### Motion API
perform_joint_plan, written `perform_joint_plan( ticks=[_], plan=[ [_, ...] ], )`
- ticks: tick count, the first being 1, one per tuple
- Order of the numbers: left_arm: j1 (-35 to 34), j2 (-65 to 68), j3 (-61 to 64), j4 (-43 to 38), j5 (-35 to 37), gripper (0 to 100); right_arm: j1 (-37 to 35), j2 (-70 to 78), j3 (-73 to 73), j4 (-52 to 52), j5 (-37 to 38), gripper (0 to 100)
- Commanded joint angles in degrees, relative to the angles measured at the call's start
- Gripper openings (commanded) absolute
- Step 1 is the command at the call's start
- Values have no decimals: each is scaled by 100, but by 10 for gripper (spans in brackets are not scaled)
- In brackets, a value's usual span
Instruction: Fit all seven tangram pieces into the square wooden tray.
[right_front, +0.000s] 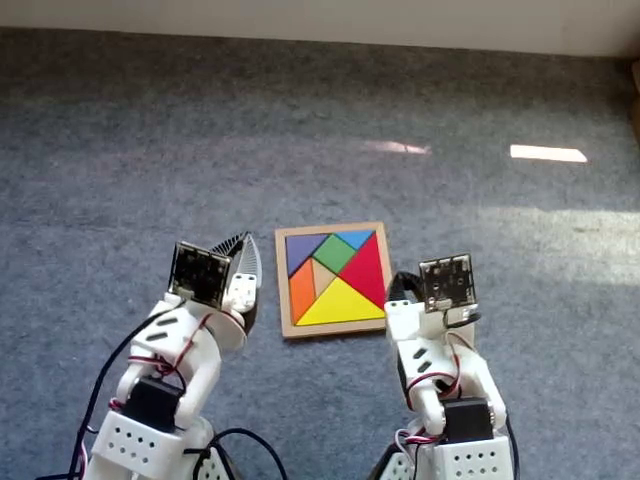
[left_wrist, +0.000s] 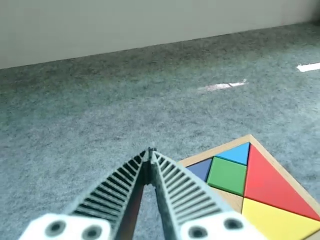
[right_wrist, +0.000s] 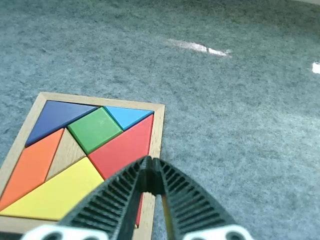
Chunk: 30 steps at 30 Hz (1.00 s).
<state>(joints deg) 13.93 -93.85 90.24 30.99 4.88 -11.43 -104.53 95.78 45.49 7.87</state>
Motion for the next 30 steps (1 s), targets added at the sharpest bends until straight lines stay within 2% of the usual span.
perform_joint_plan(
  ticks=[1, 4, 12, 16, 20, 27, 30],
  plan=[
    [-57, -418, 145, -114, -44, 6, 57, -48, 585, -145, -18, 20],
    [-119, -804, 426, -97, -44, 6, 57, -48, 585, -145, -18, 20],
    [-1051, -1042, 690, -35, -44, 6, 57, -48, 585, -145, -18, 20],
    [-1411, -1042, 690, 554, -44, 6, 57, -48, 585, -145, -18, 20],
    [-1604, -1042, 690, 1565, -44, 6, 57, -48, 585, -145, -35, 20],
    [-1622, -1042, 690, 2760, -44, 7, 31, -57, 585, -145, -44, 20],
    [-1596, -1042, 690, 2954, -44, 7, 31, -57, 585, -145, -44, 20]
  ],
)
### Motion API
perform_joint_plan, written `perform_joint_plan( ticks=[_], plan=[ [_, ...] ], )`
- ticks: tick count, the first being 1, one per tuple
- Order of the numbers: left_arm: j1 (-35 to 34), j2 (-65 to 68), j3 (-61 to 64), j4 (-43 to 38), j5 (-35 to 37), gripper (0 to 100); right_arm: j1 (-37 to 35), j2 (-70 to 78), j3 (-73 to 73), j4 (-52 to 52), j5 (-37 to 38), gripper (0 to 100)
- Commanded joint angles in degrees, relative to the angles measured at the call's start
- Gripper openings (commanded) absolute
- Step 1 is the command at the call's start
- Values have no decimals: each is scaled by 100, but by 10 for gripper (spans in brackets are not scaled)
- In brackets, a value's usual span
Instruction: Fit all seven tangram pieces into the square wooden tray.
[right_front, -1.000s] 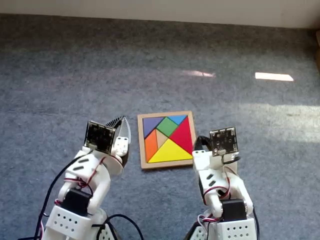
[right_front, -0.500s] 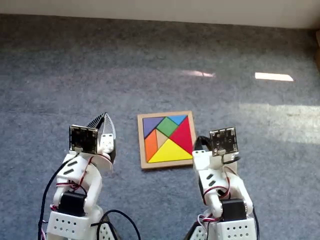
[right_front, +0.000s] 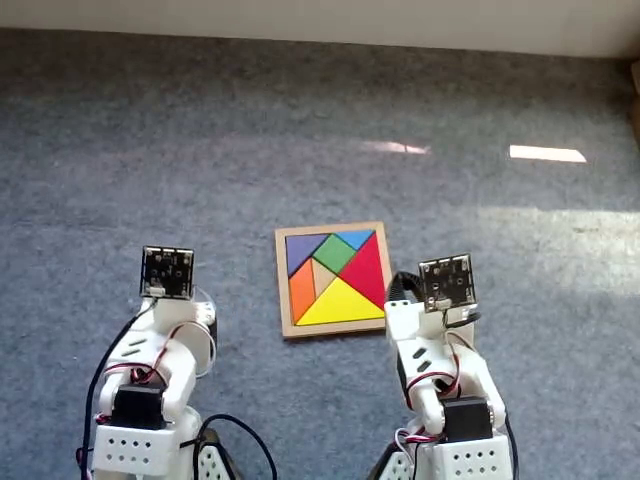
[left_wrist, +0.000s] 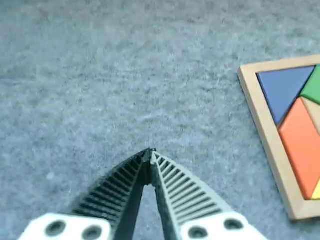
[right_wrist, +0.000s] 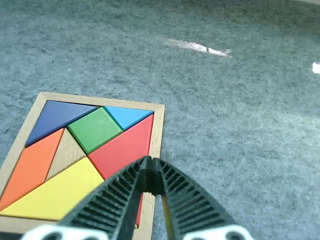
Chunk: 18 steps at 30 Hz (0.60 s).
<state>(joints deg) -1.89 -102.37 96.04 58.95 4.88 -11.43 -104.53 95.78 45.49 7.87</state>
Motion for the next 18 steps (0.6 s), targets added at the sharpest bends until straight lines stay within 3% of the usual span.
perform_joint_plan(
  ticks=[1, 8, 16, 18],
  plan=[
    [40, -189, 110, 158, -44, 7, 31, -57, 585, -145, -44, 20],
    [145, -189, 110, 545, -9, 6, -145, -48, 593, -101, -44, 20],
    [31, -189, 110, 879, -18, 6, -154, -66, 593, 2088, -44, 20],
    [31, -189, 110, 879, -26, 6, -154, -66, 593, 2202, -53, 20]
  ],
)
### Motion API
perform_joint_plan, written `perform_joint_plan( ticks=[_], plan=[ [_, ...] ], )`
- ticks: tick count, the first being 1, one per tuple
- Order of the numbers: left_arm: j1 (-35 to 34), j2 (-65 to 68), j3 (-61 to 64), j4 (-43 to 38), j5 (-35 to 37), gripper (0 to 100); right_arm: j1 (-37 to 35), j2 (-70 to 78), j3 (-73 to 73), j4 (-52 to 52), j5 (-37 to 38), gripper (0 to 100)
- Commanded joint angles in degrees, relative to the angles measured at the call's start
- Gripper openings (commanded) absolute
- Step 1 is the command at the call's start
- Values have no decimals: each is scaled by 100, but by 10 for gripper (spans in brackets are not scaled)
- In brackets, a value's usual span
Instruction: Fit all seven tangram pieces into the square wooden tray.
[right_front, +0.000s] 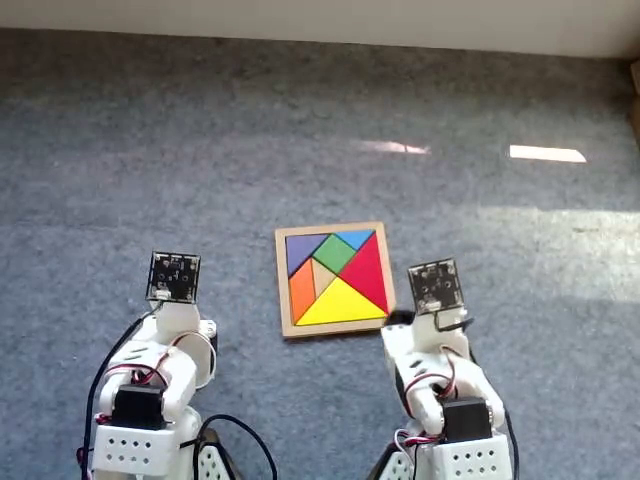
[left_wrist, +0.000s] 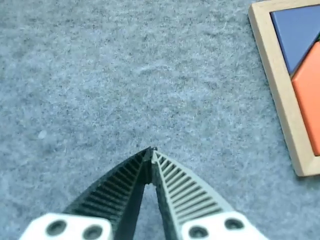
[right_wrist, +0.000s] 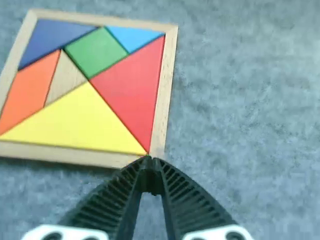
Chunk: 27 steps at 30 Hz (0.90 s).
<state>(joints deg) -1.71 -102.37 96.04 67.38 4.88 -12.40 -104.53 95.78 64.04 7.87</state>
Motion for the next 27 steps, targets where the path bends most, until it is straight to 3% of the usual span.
perform_joint_plan(
  ticks=[1, 12, 18, 27],
  plan=[
    [13, -189, 110, 35, -26, 6, -57, -66, 593, 347, -53, 20],
    [13, -189, 110, 466, -26, 7, -22, -57, 593, 760, -70, 15],
    [13, -189, 110, 571, -35, 6, 374, -57, 593, 760, -791, 15],
    [13, -189, 110, 571, -35, 6, 435, -57, 593, 760, -835, 15]
  ],
)
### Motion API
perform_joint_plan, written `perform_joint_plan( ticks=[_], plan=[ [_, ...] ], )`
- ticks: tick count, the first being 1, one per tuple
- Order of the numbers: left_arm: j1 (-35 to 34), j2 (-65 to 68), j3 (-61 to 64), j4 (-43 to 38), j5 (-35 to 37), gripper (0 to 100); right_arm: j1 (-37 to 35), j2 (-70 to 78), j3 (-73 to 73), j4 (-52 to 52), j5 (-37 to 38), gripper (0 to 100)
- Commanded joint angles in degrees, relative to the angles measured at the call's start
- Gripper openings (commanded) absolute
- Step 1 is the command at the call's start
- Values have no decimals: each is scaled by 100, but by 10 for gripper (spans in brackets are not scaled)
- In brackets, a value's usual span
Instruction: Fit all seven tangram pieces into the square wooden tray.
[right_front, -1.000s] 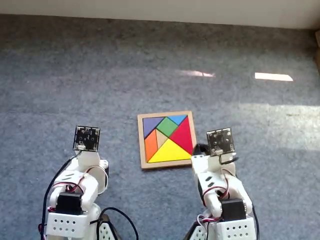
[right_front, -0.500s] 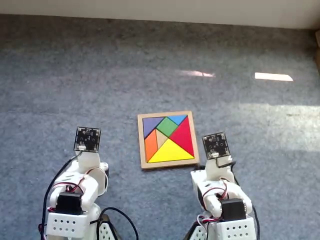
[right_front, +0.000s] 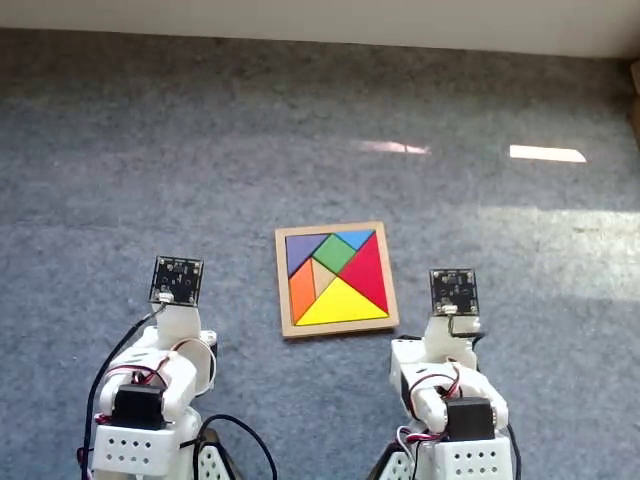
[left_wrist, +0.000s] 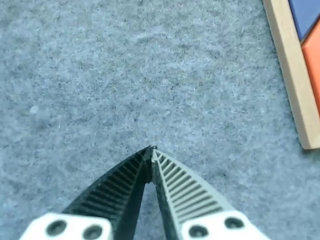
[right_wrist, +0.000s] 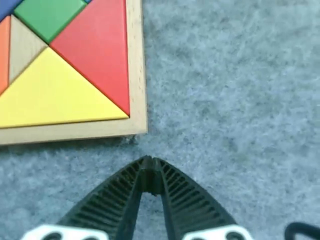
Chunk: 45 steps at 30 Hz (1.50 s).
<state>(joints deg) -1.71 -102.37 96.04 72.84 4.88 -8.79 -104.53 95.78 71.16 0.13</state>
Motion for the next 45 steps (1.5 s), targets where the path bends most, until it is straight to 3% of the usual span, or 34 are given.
perform_joint_plan(
  ticks=[1, 10, 45],
  plan=[
    [13, -189, 110, 26, -35, 6, 75, -57, 593, 48, -62, 15],
    [31, -189, 110, 334, -26, 6, 75, -57, 593, 48, -62, 15],
    [31, -189, 110, 334, -18, 6, 75, -57, 593, 48, -62, 15]
  ],
)
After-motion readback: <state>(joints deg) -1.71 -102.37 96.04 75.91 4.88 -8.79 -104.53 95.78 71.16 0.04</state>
